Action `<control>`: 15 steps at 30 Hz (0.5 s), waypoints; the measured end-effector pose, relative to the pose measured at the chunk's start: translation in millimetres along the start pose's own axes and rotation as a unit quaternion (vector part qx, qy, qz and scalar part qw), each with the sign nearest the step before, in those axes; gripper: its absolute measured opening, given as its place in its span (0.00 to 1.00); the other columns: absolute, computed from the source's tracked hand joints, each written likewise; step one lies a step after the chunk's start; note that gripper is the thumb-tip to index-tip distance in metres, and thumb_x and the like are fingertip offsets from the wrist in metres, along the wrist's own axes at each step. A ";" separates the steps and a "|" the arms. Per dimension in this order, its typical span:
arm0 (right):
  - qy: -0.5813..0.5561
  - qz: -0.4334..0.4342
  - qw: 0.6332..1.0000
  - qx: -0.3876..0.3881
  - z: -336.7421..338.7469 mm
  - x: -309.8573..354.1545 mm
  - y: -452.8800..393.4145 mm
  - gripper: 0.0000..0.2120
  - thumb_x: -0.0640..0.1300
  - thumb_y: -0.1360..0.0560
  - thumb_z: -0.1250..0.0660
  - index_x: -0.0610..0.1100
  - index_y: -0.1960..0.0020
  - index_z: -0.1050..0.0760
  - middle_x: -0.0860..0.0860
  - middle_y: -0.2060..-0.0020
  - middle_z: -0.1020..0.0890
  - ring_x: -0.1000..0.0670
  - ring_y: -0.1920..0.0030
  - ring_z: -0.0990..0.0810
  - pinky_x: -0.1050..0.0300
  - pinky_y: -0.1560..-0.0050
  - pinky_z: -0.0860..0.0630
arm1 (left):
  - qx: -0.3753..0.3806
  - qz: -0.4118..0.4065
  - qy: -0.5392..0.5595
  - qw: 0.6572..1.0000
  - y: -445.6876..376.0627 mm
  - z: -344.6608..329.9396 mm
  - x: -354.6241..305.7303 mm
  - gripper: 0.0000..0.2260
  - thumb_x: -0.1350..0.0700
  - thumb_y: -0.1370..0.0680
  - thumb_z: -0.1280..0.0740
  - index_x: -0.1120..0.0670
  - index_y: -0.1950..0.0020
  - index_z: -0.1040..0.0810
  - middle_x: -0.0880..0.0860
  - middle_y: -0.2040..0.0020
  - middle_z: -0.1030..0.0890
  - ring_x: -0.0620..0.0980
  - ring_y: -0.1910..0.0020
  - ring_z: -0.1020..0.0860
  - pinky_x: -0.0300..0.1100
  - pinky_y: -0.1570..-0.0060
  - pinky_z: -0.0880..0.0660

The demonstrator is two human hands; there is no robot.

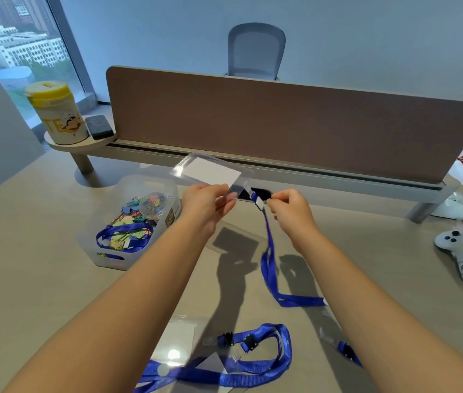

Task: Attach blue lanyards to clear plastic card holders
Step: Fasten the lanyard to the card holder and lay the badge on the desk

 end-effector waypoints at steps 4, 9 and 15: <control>-0.160 -0.129 0.976 0.071 -15.3 -29.1 6.7 0.12 0.34 0.24 0.46 0.33 0.52 0.23 0.41 0.59 0.23 0.49 0.65 0.25 0.59 0.60 0.28 | 0.031 -0.026 0.029 0.999 -0.3 -18.2 -4.2 0.09 0.69 0.24 0.39 0.62 0.64 0.30 0.52 0.84 0.22 0.43 0.82 0.22 0.32 0.77 0.22; -0.403 -0.199 0.872 0.194 -53.5 -49.3 12.8 0.16 0.37 0.27 0.52 0.42 0.56 0.25 0.47 0.58 0.22 0.47 0.57 0.25 0.53 0.55 0.29 | 0.076 0.019 0.040 0.996 6.3 -34.3 7.7 0.06 0.67 0.24 0.37 0.63 0.62 0.27 0.54 0.80 0.20 0.46 0.76 0.19 0.34 0.72 0.21; -0.548 -0.160 0.811 0.126 -45.8 -44.8 -8.5 0.25 0.36 0.28 0.52 0.54 0.35 0.34 0.48 0.43 0.25 0.45 0.47 0.27 0.51 0.50 0.31 | 0.082 0.081 0.109 0.987 -3.9 -28.2 13.6 0.09 0.65 0.23 0.38 0.64 0.64 0.26 0.56 0.78 0.19 0.46 0.79 0.19 0.34 0.67 0.20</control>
Point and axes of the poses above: each hand's wrist, its own y-axis away from the middle knuckle, its own z-axis out of the back of the hand, x = y × z, the point moved 5 cm from there along -y, towards the middle knuckle
